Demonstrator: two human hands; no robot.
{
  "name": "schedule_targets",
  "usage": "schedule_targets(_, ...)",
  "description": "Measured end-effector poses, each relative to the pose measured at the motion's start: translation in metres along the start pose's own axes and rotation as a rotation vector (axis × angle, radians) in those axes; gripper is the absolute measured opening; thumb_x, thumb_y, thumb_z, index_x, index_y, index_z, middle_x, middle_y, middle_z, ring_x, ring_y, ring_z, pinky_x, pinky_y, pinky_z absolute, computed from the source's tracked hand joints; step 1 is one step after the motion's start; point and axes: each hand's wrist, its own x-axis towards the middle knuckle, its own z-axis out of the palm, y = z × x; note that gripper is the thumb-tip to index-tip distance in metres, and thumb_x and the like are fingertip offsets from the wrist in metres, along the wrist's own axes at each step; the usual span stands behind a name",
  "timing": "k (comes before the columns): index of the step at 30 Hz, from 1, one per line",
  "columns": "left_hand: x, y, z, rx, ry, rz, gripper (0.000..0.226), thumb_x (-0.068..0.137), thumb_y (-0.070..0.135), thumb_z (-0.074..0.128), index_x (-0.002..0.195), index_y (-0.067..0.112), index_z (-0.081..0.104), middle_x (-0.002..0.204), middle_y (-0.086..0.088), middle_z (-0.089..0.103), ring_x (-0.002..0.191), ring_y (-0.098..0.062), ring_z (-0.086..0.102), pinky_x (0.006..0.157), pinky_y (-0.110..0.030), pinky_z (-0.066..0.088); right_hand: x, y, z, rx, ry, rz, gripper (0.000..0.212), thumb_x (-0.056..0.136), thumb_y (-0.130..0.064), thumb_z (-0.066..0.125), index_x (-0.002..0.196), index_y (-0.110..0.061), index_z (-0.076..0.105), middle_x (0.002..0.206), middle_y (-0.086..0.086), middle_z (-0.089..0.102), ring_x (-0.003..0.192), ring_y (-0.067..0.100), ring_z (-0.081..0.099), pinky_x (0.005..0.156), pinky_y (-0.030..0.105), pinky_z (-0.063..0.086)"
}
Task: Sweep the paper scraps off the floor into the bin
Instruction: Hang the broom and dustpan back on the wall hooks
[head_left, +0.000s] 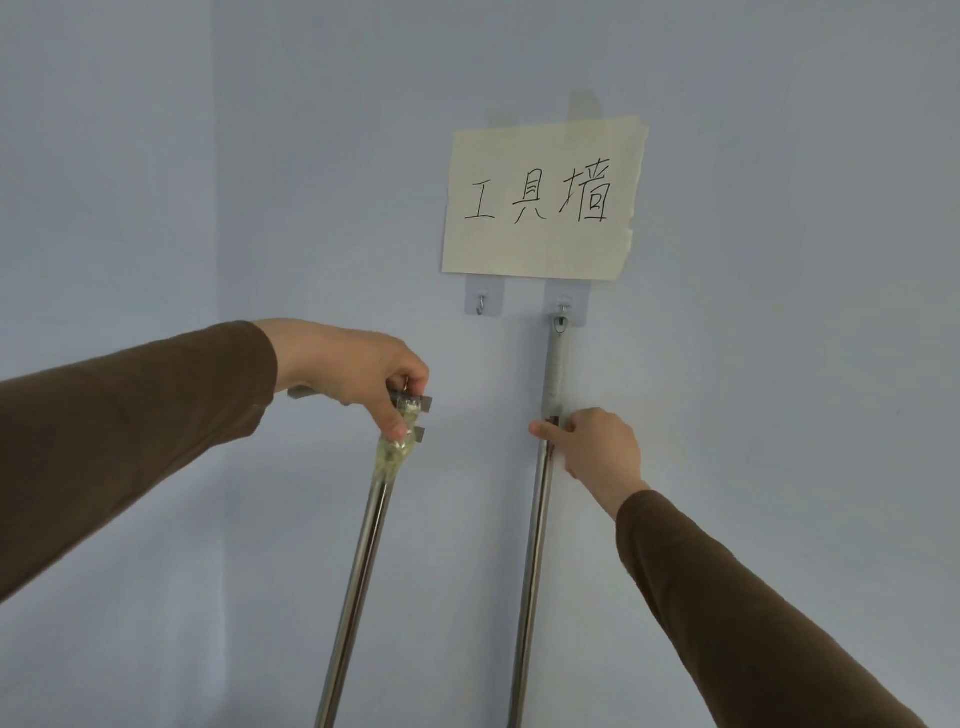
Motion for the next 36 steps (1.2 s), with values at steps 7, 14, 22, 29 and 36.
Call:
schedule_targets(7,0.042,0.016,-0.029,0.063,0.154,0.114,0.022,0.082,0.034,0.078,0.098,0.028,0.064,0.088,0.011,0.064,0.078,-0.009,0.057,0.068,-0.026,0.040,-0.080,-0.063,0.067,0.509,-0.575,-0.204,0.070,0.074,-0.075,0.061,0.126,-0.030,0.051,0.111,-0.005,0.061,0.070,0.020,0.072,0.050,0.027,0.054)
schedule_targets(14,0.085,0.010,-0.003,0.082,0.738,0.162,0.052,0.078,0.042,0.078,0.125,0.030,0.057,0.127,0.007,0.053,0.119,-0.015,0.047,0.101,-0.038,0.042,-0.043,-0.077,0.098,0.637,-0.313,-0.090,0.035,0.092,-0.048,0.059,0.096,-0.013,0.053,0.087,0.002,0.070,0.057,0.016,0.063,0.056,0.030,0.059)
schedule_targets(22,0.109,-0.005,0.098,-0.357,1.103,-0.040,0.042,0.086,0.049,0.065,0.119,0.025,0.055,0.121,0.010,0.052,0.115,-0.009,0.048,0.098,-0.030,0.045,-0.010,-0.075,0.098,0.648,-0.287,-0.161,0.026,0.096,-0.043,0.054,0.100,-0.017,0.055,0.081,0.003,0.071,0.053,0.018,0.064,0.056,0.036,0.059)
schedule_targets(29,0.132,-0.009,0.107,-0.487,0.907,-0.128,0.022,0.088,0.049,0.062,0.098,0.032,0.071,0.086,0.014,0.070,0.081,-0.003,0.065,0.076,-0.035,0.057,0.007,-0.078,0.102,0.700,-0.282,-0.112,0.020,0.099,-0.036,0.049,0.103,-0.021,0.060,0.081,0.007,0.071,0.052,0.021,0.063,0.060,0.039,0.062)
schedule_targets(36,0.141,-0.018,0.122,-0.489,0.928,-0.165,0.020,0.093,0.046,0.057,0.101,0.032,0.069,0.086,0.016,0.068,0.081,-0.003,0.065,0.073,-0.032,0.057,0.004,-0.076,0.115,0.768,-0.269,-0.057,0.019,0.100,-0.033,0.049,0.100,-0.020,0.063,0.088,0.015,0.069,0.055,0.019,0.062,0.063,0.039,0.059)
